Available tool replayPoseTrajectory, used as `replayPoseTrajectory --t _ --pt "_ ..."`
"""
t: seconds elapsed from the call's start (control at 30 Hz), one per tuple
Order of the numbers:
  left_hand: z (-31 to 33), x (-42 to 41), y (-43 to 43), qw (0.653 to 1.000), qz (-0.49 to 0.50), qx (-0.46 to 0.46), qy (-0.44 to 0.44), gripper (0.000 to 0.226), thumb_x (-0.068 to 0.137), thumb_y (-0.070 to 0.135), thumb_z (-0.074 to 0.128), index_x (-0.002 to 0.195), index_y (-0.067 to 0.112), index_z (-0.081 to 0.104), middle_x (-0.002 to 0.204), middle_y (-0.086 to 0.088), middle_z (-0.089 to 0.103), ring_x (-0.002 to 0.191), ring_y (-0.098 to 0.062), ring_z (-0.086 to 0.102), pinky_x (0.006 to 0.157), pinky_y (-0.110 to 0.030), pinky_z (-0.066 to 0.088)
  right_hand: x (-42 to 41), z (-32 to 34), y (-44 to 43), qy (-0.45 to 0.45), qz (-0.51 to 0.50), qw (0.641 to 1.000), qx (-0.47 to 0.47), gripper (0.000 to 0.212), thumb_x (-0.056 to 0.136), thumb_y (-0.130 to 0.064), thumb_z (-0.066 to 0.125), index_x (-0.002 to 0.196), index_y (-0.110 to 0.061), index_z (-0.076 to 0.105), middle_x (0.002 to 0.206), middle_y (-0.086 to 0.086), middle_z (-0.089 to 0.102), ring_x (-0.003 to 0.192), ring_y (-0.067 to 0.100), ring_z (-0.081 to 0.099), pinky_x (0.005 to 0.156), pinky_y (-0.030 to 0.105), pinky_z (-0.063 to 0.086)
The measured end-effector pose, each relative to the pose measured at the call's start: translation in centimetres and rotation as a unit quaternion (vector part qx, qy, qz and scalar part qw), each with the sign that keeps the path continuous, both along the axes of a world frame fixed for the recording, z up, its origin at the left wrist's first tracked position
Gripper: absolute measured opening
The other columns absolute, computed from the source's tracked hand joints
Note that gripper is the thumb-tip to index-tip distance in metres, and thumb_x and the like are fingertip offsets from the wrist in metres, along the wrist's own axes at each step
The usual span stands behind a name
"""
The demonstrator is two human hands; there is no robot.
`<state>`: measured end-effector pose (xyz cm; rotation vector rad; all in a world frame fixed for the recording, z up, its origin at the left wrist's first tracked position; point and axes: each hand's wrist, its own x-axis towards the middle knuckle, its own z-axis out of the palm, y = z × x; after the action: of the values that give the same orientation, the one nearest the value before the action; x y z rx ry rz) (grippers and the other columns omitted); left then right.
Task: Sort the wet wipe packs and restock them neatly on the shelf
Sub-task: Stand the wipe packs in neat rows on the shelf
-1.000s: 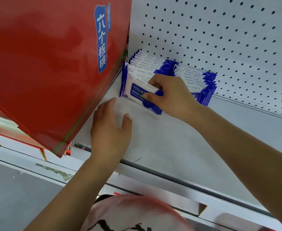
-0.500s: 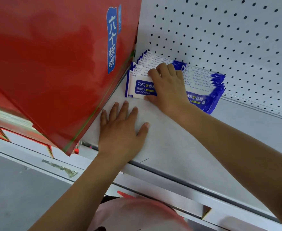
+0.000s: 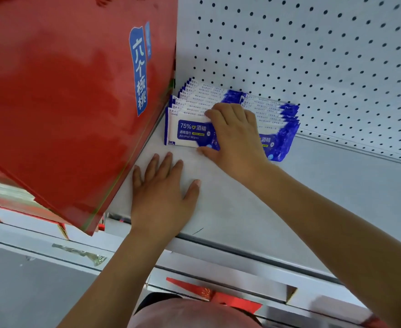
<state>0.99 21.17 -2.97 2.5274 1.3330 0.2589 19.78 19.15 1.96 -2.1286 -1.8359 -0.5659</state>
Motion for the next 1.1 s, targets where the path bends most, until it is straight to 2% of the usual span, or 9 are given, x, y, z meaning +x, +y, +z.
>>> replayPoseTrajectory --t 0.1,0.23,0.37,0.47,0.6,0.67,0.73,0.93,1.1 --pt "-0.1 -0.2 -0.3 0.998 -0.034 0.013 -0.055 0.067 0.098 0.065 0.029 0.157 0.032 0.038 0.169 0.012 0.023 0.158 -0.011 0.011 0.128 -0.042 0.004 0.3 -0.5 -2.8 0.031 -0.013 0.999 0.025 0.060 0.081 -0.046 0.076 0.126 -0.010 0.060 0.131 0.008 0.059 0.121 0.030 0.053 0.099 0.046 0.042" --pt "-0.4 -0.7 -1.3 0.988 -0.106 0.048 -0.105 0.062 0.097 0.054 0.041 0.149 0.023 0.052 0.162 0.004 0.041 0.154 -0.016 0.029 0.125 -0.038 0.012 -0.7 -2.1 -8.9 0.111 -0.047 0.992 0.026 0.045 0.092 -0.043 0.065 0.128 -0.016 0.063 0.135 0.002 0.060 0.122 0.026 0.056 0.098 0.043 0.046" --pt "-0.3 -0.5 -5.3 0.972 -0.155 0.070 -0.162 0.056 0.097 0.045 0.050 0.144 0.016 0.059 0.154 -0.003 0.051 0.147 -0.022 0.042 0.124 -0.048 0.029 -3.0 -3.9 -16.9 0.180 -0.113 0.977 0.005 0.049 0.095 -0.049 0.056 0.135 -0.021 0.059 0.144 -0.001 0.055 0.131 0.019 0.049 0.107 0.039 0.042" --pt "-1.2 -0.4 -10.2 0.948 -0.225 0.075 -0.211 0.051 0.096 0.039 0.057 0.140 0.013 0.062 0.150 -0.005 0.056 0.144 -0.024 0.047 0.119 -0.052 0.037 -4.9 -5.7 -23.6 0.237 -0.158 0.958 0.036 0.050 0.092 -0.046 0.058 0.134 -0.018 0.061 0.143 -0.002 0.056 0.131 0.018 0.049 0.109 0.038 0.042" --pt "-2.9 -0.4 -18.1 0.922 -0.313 0.045 -0.223 0.047 0.096 0.038 0.058 0.136 0.013 0.065 0.147 -0.003 0.059 0.141 -0.024 0.050 0.119 -0.046 0.036 -8.4 -7.9 -33.6 0.288 -0.214 0.930 0.076 0.049 0.090 -0.039 0.067 0.133 -0.017 0.060 0.143 -0.003 0.054 0.132 0.017 0.048 0.110 0.033 0.039" --pt "-3.5 -0.4 -22.2 0.912 -0.343 0.008 -0.223 0.048 0.095 0.039 0.057 0.136 0.014 0.065 0.146 -0.002 0.059 0.141 -0.024 0.050 0.121 -0.038 0.031 -10.6 -9.0 -38.8 0.305 -0.260 0.913 0.074 0.051 0.091 -0.043 0.063 0.135 -0.019 0.058 0.143 -0.004 0.054 0.131 0.018 0.050 0.107 0.037 0.044" --pt "-4.0 -0.3 -26.3 0.902 -0.379 -0.042 -0.201 0.050 0.095 0.042 0.056 0.137 0.015 0.064 0.147 -0.002 0.058 0.142 -0.022 0.047 0.121 -0.037 0.030 -13.0 -10.0 -44.2 0.306 -0.314 0.897 0.049 0.052 0.090 -0.046 0.059 0.135 -0.020 0.059 0.143 -0.003 0.055 0.130 0.022 0.053 0.101 0.041 0.049" --pt "-7.3 -0.2 -38.0 0.812 -0.563 -0.102 -0.117 0.049 0.095 0.037 0.058 0.132 0.006 0.066 0.139 -0.011 0.063 0.133 -0.033 0.056 0.109 -0.053 0.046 -21.2 -12.2 -59.1 0.364 -0.487 0.794 0.001 0.052 0.087 -0.043 0.063 0.134 -0.023 0.055 0.138 0.000 0.057 0.122 0.026 0.054 0.094 0.045 0.052" --pt "-8.7 -0.1 -45.6 0.749 -0.648 -0.132 -0.047 0.048 0.089 0.032 0.066 0.128 0.004 0.068 0.138 -0.011 0.064 0.131 -0.033 0.057 0.107 -0.052 0.047 -27.7 -13.5 -65.6 0.413 -0.606 0.678 0.040 0.047 0.090 -0.038 0.070 0.133 -0.026 0.056 0.138 -0.005 0.057 0.124 0.021 0.052 0.100 0.039 0.049"
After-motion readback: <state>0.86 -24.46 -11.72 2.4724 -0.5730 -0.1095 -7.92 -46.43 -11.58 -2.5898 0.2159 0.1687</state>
